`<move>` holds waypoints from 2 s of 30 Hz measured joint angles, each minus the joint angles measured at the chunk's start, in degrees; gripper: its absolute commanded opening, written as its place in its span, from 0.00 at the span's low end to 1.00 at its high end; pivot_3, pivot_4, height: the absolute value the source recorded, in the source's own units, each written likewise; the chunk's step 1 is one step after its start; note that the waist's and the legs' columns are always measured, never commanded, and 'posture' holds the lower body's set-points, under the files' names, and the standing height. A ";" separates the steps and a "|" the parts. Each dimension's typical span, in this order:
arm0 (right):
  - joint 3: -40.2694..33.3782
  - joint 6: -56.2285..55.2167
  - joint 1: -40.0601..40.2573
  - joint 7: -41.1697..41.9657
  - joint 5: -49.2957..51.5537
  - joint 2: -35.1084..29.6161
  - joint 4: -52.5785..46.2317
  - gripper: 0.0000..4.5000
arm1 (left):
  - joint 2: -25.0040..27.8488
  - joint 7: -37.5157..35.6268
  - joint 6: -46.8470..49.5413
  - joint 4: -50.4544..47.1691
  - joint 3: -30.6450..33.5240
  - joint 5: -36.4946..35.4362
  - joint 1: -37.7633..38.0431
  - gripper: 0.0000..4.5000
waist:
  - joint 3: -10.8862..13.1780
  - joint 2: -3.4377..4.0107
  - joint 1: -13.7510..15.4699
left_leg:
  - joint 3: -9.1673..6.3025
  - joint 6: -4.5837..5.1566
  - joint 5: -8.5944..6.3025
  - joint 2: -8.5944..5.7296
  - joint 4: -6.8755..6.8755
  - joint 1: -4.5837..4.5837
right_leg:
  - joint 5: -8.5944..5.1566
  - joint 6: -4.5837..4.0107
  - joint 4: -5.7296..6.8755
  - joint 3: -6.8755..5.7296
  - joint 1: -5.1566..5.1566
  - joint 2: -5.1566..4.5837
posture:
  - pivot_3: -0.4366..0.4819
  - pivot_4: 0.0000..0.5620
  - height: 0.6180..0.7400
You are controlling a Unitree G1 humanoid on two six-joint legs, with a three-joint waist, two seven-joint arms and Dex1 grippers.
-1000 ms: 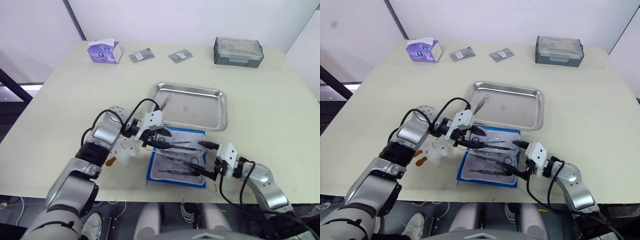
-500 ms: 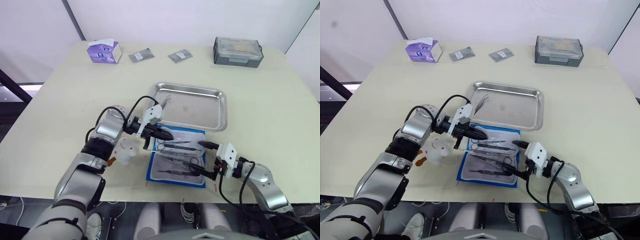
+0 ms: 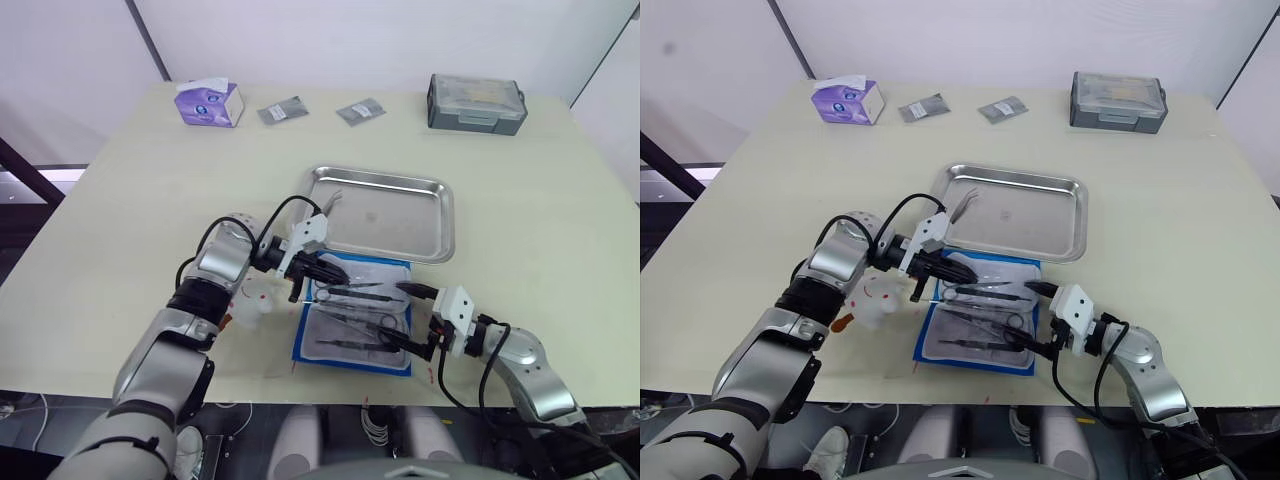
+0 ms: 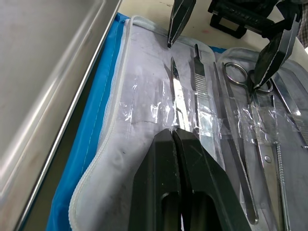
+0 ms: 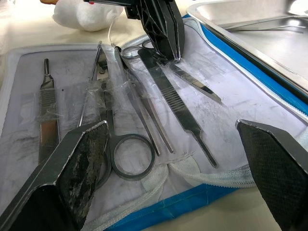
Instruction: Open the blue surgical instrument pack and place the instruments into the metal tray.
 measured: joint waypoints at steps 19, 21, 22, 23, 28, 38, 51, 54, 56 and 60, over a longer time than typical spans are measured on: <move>0.00 0.00 0.02 -0.02 0.00 0.02 -0.02 1.00 | -0.21 2.48 -3.54 0.07 0.16 0.15 0.46 0.53 | 0.00 0.00 0.01 | 0.00 0.00 0.00 0.00 0.00 0.00 | 0.00 0.00 0.00 0.00 0.00 0.00 | 0.48 0.27 1.00; 0.01 0.00 0.01 -0.02 0.00 0.03 -0.01 1.00 | -0.16 2.64 -4.89 0.44 0.15 0.38 0.44 0.53 | 0.00 0.00 0.01 | 0.00 0.00 0.00 0.00 0.00 0.00 | 0.00 0.00 0.00 0.00 0.00 0.00 | 0.48 0.27 1.00; 0.01 0.00 -0.01 -0.02 -0.01 0.08 0.01 1.00 | 0.02 2.68 -6.38 0.98 0.03 1.12 0.43 0.53 | 0.00 0.00 -0.02 | 0.01 0.00 0.00 0.00 0.00 0.01 | 0.00 0.00 0.00 0.01 0.00 0.00 | 0.48 0.27 1.00; 0.01 0.00 -0.01 -0.02 -0.01 0.10 0.01 1.00 | 0.23 2.70 -7.52 1.45 -0.04 1.48 0.43 0.53 | 0.00 0.00 -0.03 | 0.00 0.00 0.00 0.00 0.00 0.01 | 0.00 0.00 0.00 0.00 0.00 0.00 | 0.48 0.27 1.00; 0.01 0.01 -0.05 -0.01 -0.01 0.11 0.06 1.00 | 0.38 2.81 -9.81 2.09 -0.04 2.45 0.42 0.53 | 0.00 0.00 -0.02 | 0.01 0.00 0.00 0.00 0.00 0.01 | 0.00 0.00 0.00 0.01 0.00 0.00 | 0.48 0.27 1.00; 0.01 0.02 -0.21 0.00 -0.01 0.19 0.24 1.00 | 0.13 1.73 -12.85 3.41 -0.16 3.58 0.14 0.53 | -0.02 -0.01 -0.06 | 0.02 0.00 0.00 0.00 0.00 0.04 | 0.00 0.00 0.02 0.02 0.01 0.00 | 0.48 0.27 1.00; -0.01 0.01 -0.53 0.02 -0.23 0.60 0.82 1.00 | -0.37 3.91 -16.86 5.49 -1.25 6.99 -1.67 0.53 | -0.14 -0.02 -0.09 | 0.02 0.01 0.00 0.01 0.00 0.12 | 0.01 -0.01 0.03 0.02 0.10 0.02 | 0.48 0.27 1.00; 0.01 0.00 -0.60 0.04 -0.25 0.70 0.83 1.00 | -0.13 2.85 -14.51 4.08 -1.05 6.45 -1.16 0.53 | -0.14 -0.02 -0.20 | 0.02 0.01 0.00 0.02 0.00 0.12 | 0.01 -0.01 0.03 0.03 0.09 0.03 | 0.48 0.27 1.00; 0.02 -0.01 -0.70 0.04 -0.27 0.74 0.85 1.00 | 0.04 1.66 -12.60 2.87 -1.06 5.65 -0.50 0.53 | -0.13 -0.02 -0.24 | 0.02 0.00 0.00 0.03 0.00 0.11 | 0.01 -0.01 0.03 0.02 0.09 0.04 | 0.48 0.27 1.00; 0.02 -0.01 -0.95 0.04 -0.27 0.80 0.88 1.00 | 0.25 1.24 -11.56 1.75 -1.10 5.60 -0.09 0.41 | -0.13 -0.02 -0.26 | 0.01 0.00 0.00 0.03 0.00 0.11 | 0.01 -0.01 0.02 0.03 0.09 0.04 | 0.48 0.27 1.00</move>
